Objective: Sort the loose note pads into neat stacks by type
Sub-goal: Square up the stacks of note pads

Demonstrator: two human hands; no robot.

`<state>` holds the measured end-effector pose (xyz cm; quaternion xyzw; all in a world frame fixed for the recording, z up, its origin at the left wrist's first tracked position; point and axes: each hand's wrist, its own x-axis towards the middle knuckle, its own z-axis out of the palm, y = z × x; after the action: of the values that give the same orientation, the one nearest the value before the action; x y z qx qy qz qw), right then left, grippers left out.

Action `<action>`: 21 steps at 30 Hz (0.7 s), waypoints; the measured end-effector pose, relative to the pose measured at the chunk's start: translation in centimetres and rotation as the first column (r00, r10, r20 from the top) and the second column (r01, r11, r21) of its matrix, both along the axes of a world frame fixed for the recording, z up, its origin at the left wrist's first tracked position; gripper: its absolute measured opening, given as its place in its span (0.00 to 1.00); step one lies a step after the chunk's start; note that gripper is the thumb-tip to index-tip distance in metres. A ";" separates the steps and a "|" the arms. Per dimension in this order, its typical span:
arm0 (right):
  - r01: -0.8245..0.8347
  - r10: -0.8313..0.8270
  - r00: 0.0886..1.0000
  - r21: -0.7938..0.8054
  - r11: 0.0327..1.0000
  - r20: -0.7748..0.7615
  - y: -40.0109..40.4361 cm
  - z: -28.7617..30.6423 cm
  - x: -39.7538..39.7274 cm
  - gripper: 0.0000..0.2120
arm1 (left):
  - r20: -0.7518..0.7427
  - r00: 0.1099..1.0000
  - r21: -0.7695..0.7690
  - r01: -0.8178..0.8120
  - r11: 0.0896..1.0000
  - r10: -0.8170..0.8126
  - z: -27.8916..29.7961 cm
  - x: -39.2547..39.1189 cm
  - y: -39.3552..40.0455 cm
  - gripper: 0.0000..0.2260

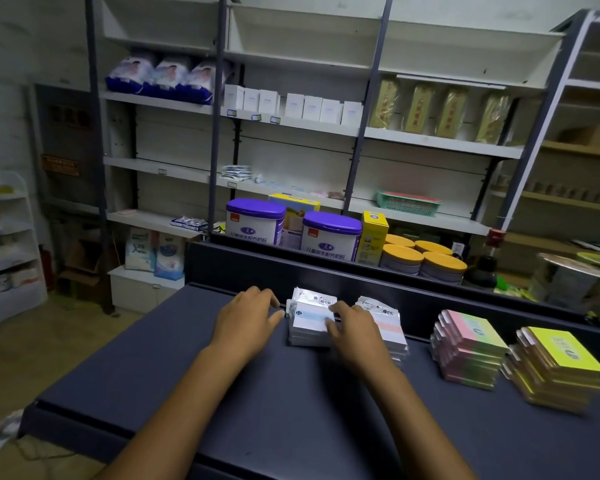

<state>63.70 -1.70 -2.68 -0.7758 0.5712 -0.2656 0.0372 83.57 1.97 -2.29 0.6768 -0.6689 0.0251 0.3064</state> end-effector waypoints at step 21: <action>0.063 -0.086 0.988 -0.174 0.983 -0.126 8.1 4.5 -21.6 0.20 | 0.016 0.976 -0.074 0.216 0.974 -0.215 3.2 -21.5 3.4 0.11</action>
<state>42.06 6.40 1.83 -0.7702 0.5763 -0.2623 -0.0770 62.10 5.38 0.87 0.5882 -0.7382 0.0199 0.3298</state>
